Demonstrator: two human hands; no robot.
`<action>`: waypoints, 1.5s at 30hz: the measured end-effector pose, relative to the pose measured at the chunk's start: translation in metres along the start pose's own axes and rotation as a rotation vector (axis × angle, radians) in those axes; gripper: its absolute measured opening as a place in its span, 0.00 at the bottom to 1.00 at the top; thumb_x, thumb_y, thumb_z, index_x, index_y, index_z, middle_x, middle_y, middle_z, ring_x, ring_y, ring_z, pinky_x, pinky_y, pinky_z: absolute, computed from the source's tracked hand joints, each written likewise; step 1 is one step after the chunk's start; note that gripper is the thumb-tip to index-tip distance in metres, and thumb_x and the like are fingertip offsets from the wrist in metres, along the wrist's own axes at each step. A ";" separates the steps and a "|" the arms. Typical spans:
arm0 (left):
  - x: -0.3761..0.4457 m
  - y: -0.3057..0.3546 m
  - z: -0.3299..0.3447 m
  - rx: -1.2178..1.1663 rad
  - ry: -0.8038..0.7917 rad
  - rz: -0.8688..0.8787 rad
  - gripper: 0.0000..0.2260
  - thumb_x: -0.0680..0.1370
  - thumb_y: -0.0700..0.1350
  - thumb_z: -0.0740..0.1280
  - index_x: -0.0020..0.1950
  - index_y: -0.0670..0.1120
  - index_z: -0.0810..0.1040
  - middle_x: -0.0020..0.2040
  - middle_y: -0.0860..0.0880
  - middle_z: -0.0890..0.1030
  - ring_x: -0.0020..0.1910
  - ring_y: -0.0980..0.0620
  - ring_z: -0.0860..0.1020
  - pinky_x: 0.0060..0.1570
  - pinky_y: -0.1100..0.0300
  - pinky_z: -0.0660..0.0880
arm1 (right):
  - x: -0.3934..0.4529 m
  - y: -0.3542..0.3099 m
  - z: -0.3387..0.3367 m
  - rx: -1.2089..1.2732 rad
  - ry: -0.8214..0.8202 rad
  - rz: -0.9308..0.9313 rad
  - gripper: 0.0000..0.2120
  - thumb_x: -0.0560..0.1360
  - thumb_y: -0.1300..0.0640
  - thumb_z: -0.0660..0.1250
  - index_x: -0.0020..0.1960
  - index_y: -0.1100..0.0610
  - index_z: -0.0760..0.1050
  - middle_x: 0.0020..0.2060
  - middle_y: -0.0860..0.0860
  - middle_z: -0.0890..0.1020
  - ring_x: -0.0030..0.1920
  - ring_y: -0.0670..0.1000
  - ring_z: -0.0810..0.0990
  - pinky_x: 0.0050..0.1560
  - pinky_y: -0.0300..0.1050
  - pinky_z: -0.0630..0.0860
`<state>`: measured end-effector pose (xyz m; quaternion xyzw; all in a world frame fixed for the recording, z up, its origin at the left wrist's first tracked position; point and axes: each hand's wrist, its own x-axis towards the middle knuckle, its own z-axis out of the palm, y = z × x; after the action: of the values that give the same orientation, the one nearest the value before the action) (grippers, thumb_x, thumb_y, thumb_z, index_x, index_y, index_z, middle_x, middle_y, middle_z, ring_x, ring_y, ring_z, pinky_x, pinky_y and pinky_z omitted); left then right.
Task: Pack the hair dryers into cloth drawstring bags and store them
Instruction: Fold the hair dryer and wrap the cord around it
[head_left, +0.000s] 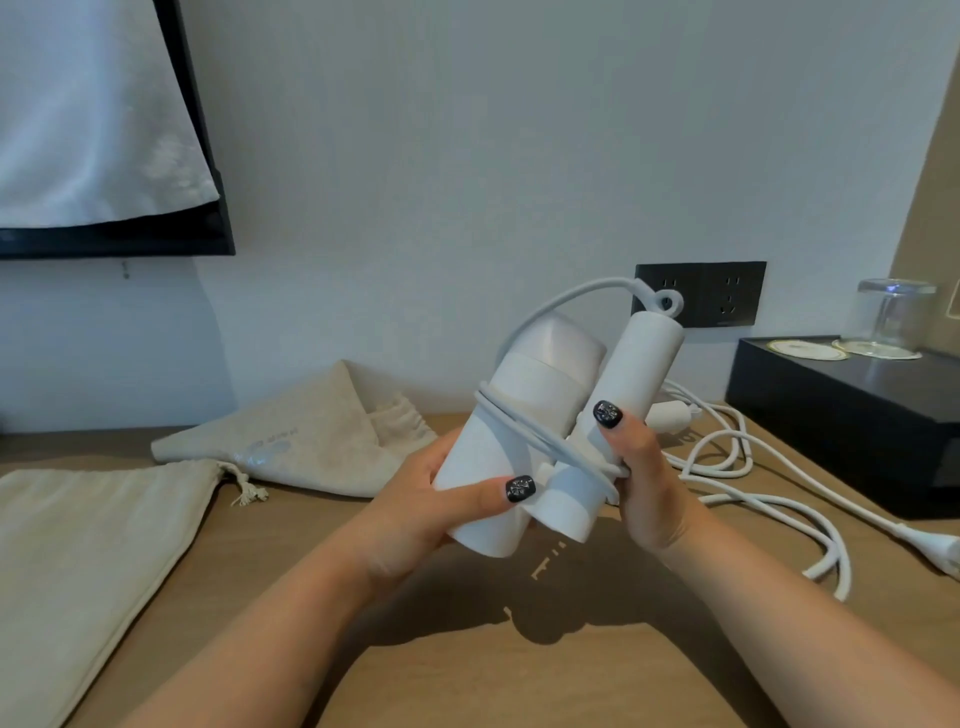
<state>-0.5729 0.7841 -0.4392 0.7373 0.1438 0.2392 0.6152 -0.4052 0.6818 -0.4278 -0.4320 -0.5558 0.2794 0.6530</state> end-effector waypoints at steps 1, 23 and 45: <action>0.000 0.001 0.002 -0.007 0.003 0.020 0.27 0.63 0.55 0.74 0.61 0.53 0.76 0.53 0.48 0.82 0.51 0.49 0.81 0.49 0.57 0.78 | 0.000 -0.001 0.000 -0.012 0.004 -0.019 0.18 0.51 0.28 0.71 0.37 0.32 0.81 0.34 0.35 0.83 0.39 0.35 0.81 0.42 0.33 0.78; 0.001 0.000 0.009 0.513 0.482 0.243 0.45 0.65 0.57 0.78 0.75 0.68 0.56 0.63 0.64 0.73 0.56 0.63 0.75 0.51 0.62 0.77 | 0.012 0.009 -0.004 -0.598 0.328 0.091 0.28 0.75 0.35 0.54 0.27 0.55 0.66 0.24 0.48 0.70 0.27 0.46 0.68 0.32 0.44 0.64; 0.015 -0.014 -0.009 0.210 0.651 0.159 0.43 0.67 0.54 0.76 0.77 0.61 0.58 0.62 0.56 0.74 0.54 0.58 0.74 0.47 0.63 0.72 | 0.013 0.012 0.002 -0.694 0.134 0.118 0.11 0.76 0.44 0.64 0.48 0.50 0.80 0.37 0.58 0.79 0.35 0.53 0.73 0.36 0.48 0.69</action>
<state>-0.5641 0.8017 -0.4489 0.6906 0.2987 0.4928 0.4371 -0.4024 0.6992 -0.4320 -0.6767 -0.5477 0.0824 0.4851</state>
